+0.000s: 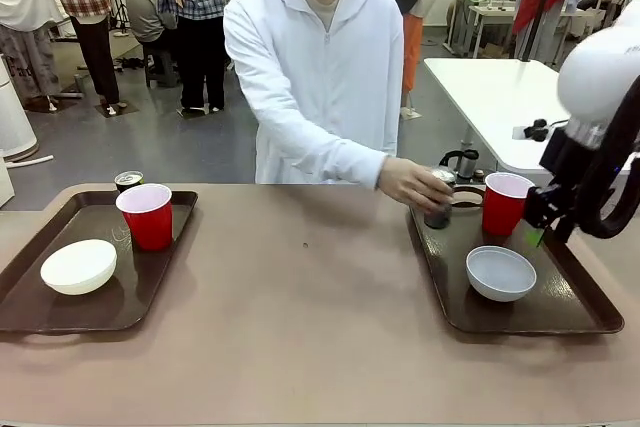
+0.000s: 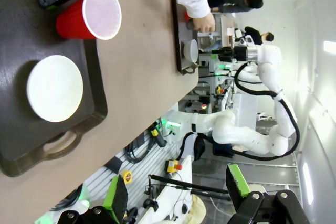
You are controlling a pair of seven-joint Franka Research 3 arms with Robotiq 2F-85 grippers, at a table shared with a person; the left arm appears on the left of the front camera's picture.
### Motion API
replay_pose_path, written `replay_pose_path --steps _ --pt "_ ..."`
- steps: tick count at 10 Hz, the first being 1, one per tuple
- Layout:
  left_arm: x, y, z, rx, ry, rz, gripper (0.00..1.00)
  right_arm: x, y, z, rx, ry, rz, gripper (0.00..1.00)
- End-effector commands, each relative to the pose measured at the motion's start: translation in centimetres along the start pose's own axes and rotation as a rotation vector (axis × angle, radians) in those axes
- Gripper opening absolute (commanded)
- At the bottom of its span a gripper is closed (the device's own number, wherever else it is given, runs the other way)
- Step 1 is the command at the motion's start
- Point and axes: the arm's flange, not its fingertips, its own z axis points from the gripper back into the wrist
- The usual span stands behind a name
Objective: Prepare tableware on both trays.
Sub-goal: Pick up a Picnic Bowl from the table and place it on a Handle tray.
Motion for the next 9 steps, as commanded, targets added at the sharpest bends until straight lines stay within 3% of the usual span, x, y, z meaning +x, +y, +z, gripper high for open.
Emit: replay_pose_path --steps 1,2,3,5,6,9 --pt "0.1 -0.4 0.2 -0.014 -0.006 0.008 1.00 -1.9 1.4 3.7 0.006 0.002 -0.026 0.86" --pt "0.1 -0.4 0.2 -0.014 -0.006 0.008 1.00 -3.2 2.1 5.5 0.001 0.003 -0.023 0.96" --pt "0.1 -0.4 0.2 -0.014 -0.006 0.008 1.00 -4.2 2.7 6.7 0.012 0.005 -0.007 1.00" --pt "0.1 -0.4 0.2 -0.014 -0.006 0.008 1.00 -5.2 3.4 8.0 0.028 -0.002 -0.001 1.00" --pt "0.1 -0.4 0.2 -0.014 -0.006 0.008 1.00 -4.2 3.1 7.7 0.024 -0.031 0.005 1.00" --pt "0.1 -0.4 0.2 -0.014 -0.006 0.008 1.00 -5.4 2.9 8.2 0.011 -0.004 0.015 1.00"
